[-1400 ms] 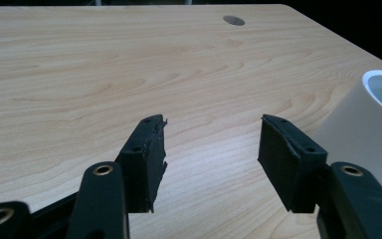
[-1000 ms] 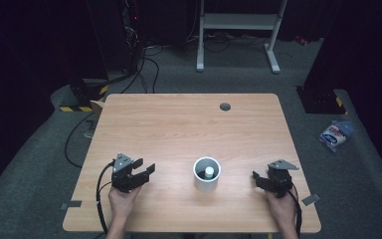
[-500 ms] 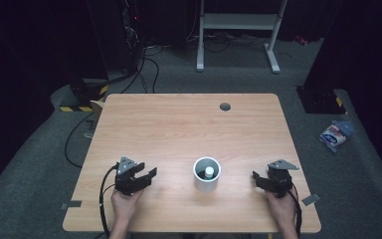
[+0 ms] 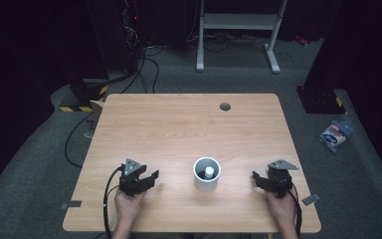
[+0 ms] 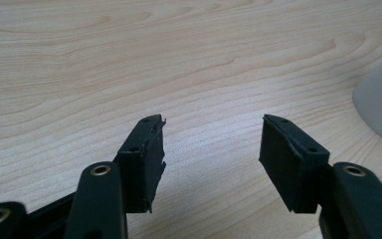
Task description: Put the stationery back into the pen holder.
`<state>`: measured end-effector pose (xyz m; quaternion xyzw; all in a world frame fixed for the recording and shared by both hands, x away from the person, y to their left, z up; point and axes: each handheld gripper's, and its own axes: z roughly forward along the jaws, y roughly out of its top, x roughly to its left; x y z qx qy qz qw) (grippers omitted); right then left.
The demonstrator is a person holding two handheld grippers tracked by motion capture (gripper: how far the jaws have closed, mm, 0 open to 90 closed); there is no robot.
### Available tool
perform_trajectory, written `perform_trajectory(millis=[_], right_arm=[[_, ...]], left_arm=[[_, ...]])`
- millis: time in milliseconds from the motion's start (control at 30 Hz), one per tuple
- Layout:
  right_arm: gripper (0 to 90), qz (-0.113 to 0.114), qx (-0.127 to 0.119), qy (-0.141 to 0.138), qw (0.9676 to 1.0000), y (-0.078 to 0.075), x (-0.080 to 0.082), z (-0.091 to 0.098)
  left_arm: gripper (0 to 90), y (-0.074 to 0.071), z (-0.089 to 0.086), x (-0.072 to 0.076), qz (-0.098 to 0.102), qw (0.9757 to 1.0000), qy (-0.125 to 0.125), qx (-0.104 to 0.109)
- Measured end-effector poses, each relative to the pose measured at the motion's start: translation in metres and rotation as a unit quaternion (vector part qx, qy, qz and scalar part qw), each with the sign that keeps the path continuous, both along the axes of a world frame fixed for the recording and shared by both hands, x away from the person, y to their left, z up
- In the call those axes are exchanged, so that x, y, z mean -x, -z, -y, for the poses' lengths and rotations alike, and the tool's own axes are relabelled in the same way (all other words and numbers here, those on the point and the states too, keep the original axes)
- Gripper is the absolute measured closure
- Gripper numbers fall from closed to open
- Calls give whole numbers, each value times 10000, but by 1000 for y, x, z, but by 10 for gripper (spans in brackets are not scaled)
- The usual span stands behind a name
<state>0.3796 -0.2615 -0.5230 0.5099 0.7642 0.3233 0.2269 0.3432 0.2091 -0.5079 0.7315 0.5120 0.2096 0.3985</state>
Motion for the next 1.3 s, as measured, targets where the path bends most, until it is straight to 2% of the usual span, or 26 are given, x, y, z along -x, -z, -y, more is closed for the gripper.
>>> perform_trajectory(millis=[200, 567, 767, 1067, 1133, 1300], right_arm=[[306, -1, -1, 2, 10000, 0, 0, 0], [306, -1, -1, 1, 10000, 0, 0, 0], [306, 0, -1, 2, 10000, 0, 0, 0], [307, -1, -2, 2, 10000, 0, 0, 0], [306, -1, 0, 1, 10000, 0, 0, 0], [306, -13, -13, 22, 10000, 0, 0, 0]], left_arm=[[427, 4, 5, -3, -30, 9999, 17, -164], [427, 12, 9, -7, -87, 9997, -18, -240], [426, 16, 11, -9, -148, 9991, -14, -391], [416, 19, 16, -8, -115, 9981, -12, -599], [403, 19, 17, -8, -87, 9976, -6, -693], [342, 20, 17, -7, -145, 9977, -67, -659]])
